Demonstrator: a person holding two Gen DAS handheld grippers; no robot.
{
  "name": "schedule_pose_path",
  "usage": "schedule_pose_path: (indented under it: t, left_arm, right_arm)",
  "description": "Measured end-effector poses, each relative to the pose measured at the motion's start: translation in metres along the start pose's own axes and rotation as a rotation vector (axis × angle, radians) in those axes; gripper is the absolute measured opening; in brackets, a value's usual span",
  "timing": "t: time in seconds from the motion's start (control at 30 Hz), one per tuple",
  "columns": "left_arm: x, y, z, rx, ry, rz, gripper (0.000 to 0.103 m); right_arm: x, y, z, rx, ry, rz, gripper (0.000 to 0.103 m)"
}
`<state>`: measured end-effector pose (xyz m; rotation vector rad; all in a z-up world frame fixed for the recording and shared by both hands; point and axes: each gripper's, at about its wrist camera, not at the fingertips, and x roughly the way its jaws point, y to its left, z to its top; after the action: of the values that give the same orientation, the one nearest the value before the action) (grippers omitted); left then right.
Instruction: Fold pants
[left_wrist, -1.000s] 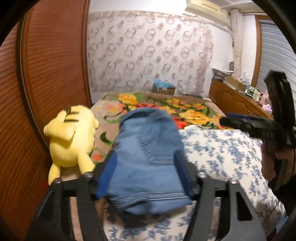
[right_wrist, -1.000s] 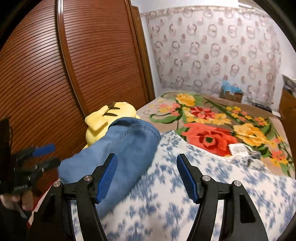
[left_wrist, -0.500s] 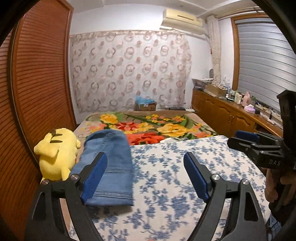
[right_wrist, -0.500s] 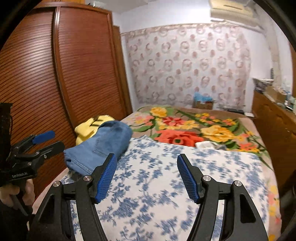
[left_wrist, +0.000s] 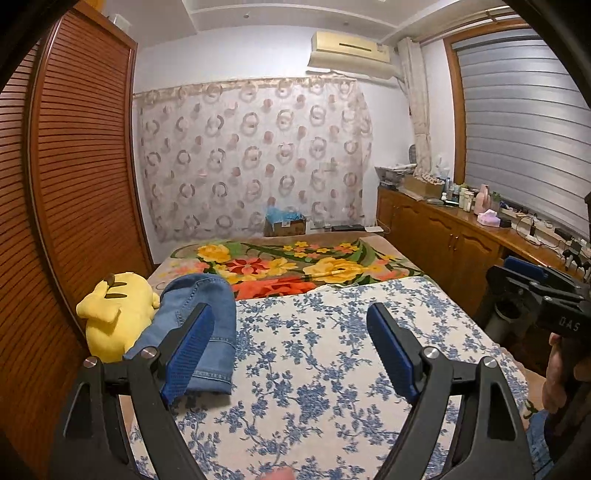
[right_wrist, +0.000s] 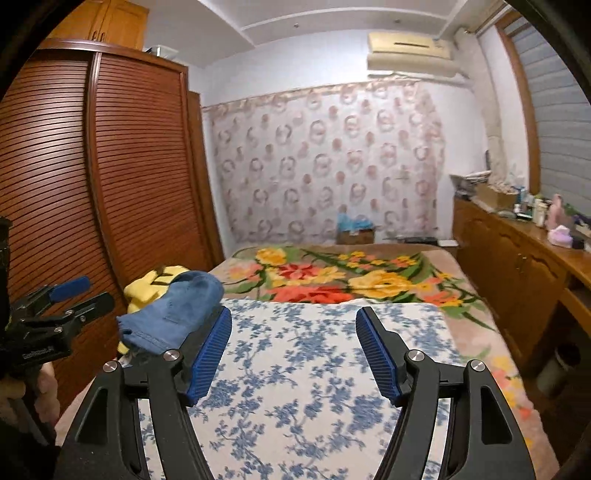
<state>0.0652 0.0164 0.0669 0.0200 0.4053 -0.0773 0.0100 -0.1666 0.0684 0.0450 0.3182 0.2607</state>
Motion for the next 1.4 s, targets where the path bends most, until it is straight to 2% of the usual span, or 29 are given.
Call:
schedule_pose_path:
  t: [0.33,1.4]
  left_arm:
    - [-0.008,-0.011,-0.002,0.003,0.002,0.0,0.085]
    - [-0.012,-0.01,-0.002,0.0,0.001,0.004,0.085]
  right_arm:
    - [-0.012,0.018,-0.014,-0.01,-0.011,-0.027,0.072]
    - [-0.021,-0.007,-0.007,-0.008,-0.012,-0.017,0.072]
